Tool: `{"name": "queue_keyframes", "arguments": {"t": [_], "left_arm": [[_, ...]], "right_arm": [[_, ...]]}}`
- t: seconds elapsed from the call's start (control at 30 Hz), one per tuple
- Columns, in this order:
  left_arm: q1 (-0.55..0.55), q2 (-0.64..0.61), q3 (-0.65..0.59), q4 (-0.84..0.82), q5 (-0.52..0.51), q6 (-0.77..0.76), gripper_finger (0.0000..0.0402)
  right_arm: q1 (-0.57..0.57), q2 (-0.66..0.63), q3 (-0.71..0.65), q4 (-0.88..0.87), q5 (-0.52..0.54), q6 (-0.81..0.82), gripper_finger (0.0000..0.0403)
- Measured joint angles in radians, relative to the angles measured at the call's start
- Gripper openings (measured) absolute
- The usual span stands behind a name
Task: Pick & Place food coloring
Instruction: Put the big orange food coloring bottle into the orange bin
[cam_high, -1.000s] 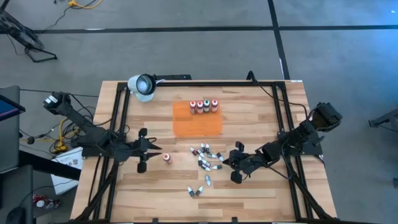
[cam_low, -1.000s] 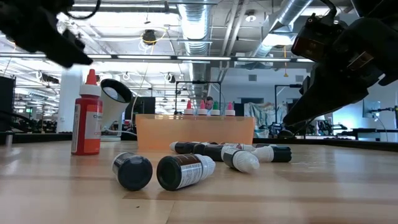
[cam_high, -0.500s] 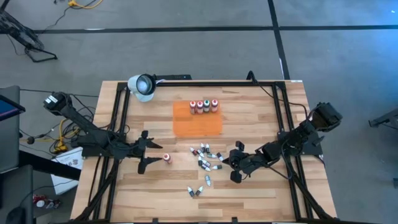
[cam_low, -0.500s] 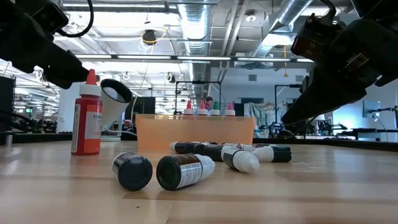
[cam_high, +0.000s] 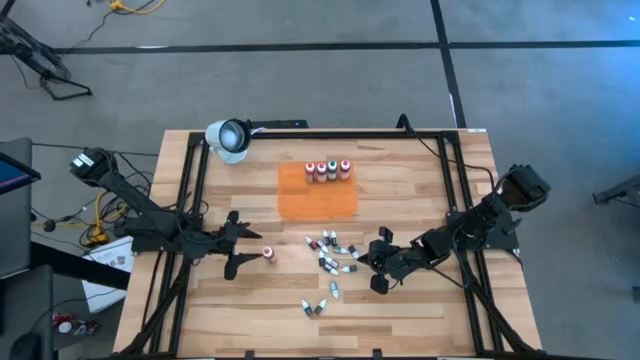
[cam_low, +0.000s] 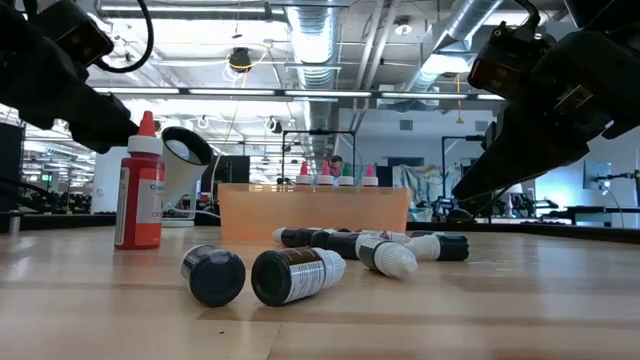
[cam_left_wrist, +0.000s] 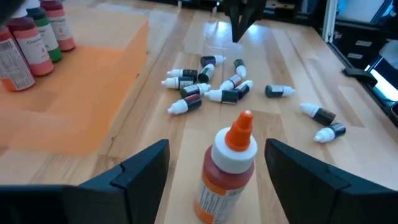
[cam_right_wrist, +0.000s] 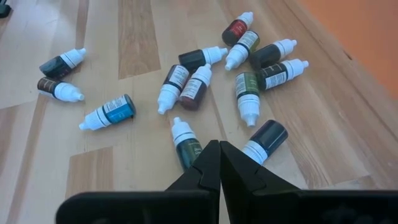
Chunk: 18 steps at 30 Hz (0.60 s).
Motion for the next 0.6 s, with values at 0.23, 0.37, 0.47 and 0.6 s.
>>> {"name": "queue_keyframes", "arguments": {"t": [0.23, 0.37, 0.47, 0.6], "left_arm": [[0.0, 0.0, 0.0, 0.012, 0.0, 0.008, 0.0259], [0.0, 0.0, 0.0, 0.012, -0.002, 0.035, 0.0259], [0.0, 0.0, 0.0, 0.012, -0.003, 0.052, 0.0259], [0.0, 0.0, 0.0, 0.011, -0.003, 0.054, 0.0259]], "right_arm": [[0.0, 0.0, 0.0, 0.0, 0.0, 0.0, 0.0001], [0.0, 0.0, 0.0, 0.0, 0.0, 0.0, 0.0001], [0.0, 0.0, 0.0, 0.0, 0.0, 0.0, 0.0001], [0.0, 0.0, 0.0, 0.0, 0.0, 0.0, 0.0001]]}}
